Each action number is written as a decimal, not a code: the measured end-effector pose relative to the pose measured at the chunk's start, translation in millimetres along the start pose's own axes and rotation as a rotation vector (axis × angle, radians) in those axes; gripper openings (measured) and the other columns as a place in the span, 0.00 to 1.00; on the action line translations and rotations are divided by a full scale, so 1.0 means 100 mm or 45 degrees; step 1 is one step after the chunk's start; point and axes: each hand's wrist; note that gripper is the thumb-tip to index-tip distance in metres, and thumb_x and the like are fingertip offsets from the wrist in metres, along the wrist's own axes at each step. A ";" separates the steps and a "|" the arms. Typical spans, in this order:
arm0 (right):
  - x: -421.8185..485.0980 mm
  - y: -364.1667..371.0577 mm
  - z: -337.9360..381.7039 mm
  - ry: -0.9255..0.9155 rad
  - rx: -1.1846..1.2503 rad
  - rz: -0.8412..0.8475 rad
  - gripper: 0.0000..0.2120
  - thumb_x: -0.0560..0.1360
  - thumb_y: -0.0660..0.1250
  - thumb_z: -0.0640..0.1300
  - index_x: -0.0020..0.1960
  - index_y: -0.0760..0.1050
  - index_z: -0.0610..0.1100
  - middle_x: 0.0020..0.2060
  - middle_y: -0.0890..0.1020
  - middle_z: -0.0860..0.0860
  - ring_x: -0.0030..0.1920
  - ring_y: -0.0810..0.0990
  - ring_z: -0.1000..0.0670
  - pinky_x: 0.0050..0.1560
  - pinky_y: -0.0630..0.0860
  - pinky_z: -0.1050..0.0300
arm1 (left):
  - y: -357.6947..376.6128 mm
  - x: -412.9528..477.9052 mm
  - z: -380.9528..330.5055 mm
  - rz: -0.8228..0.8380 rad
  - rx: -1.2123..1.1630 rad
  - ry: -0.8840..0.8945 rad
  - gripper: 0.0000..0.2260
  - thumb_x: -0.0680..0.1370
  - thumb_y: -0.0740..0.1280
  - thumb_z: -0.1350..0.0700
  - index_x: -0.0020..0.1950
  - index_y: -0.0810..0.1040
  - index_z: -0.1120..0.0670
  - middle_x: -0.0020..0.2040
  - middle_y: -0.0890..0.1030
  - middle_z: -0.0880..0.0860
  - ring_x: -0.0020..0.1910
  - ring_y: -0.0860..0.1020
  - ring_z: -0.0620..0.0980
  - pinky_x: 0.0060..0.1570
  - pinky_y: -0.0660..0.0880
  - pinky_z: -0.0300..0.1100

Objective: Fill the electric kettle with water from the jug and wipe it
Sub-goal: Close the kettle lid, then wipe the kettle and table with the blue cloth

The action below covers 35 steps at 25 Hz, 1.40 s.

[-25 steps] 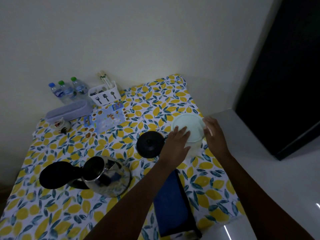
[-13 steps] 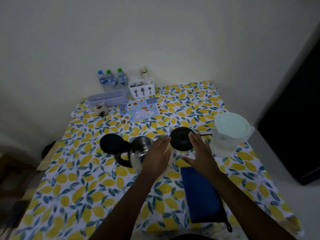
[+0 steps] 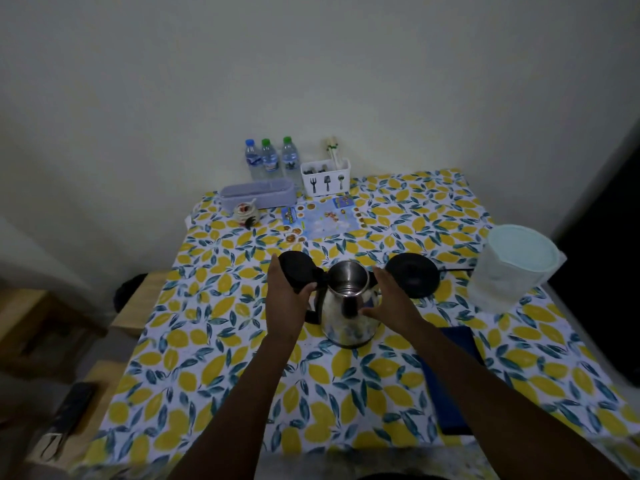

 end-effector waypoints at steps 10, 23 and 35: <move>-0.03 -0.06 -0.10 0.077 0.472 -0.018 0.34 0.64 0.79 0.45 0.64 0.66 0.51 0.58 0.73 0.53 0.61 0.73 0.50 0.58 0.72 0.51 | 0.47 0.30 -0.32 0.694 0.392 0.541 0.29 0.78 0.66 0.50 0.76 0.59 0.52 0.78 0.59 0.51 0.78 0.54 0.53 0.75 0.59 0.53; -0.06 0.03 -0.31 -0.022 0.165 -0.032 0.45 0.69 0.75 0.50 0.77 0.53 0.43 0.76 0.60 0.46 0.74 0.60 0.47 0.71 0.64 0.47 | 0.79 0.35 -0.19 0.574 0.747 0.635 0.18 0.82 0.59 0.53 0.71 0.69 0.54 0.74 0.67 0.55 0.75 0.60 0.59 0.71 0.63 0.58; -1.18 0.13 -1.61 0.444 -0.501 0.079 0.41 0.66 0.50 0.74 0.75 0.57 0.57 0.77 0.57 0.45 0.75 0.52 0.35 0.66 0.57 0.27 | 1.76 -0.69 -0.04 0.967 0.584 0.663 0.19 0.83 0.56 0.59 0.74 0.63 0.57 0.77 0.62 0.56 0.78 0.53 0.58 0.75 0.56 0.56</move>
Point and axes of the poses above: each hand's wrist, its own x-axis towards the middle knuckle, its own y-axis out of the palm, z = x × y
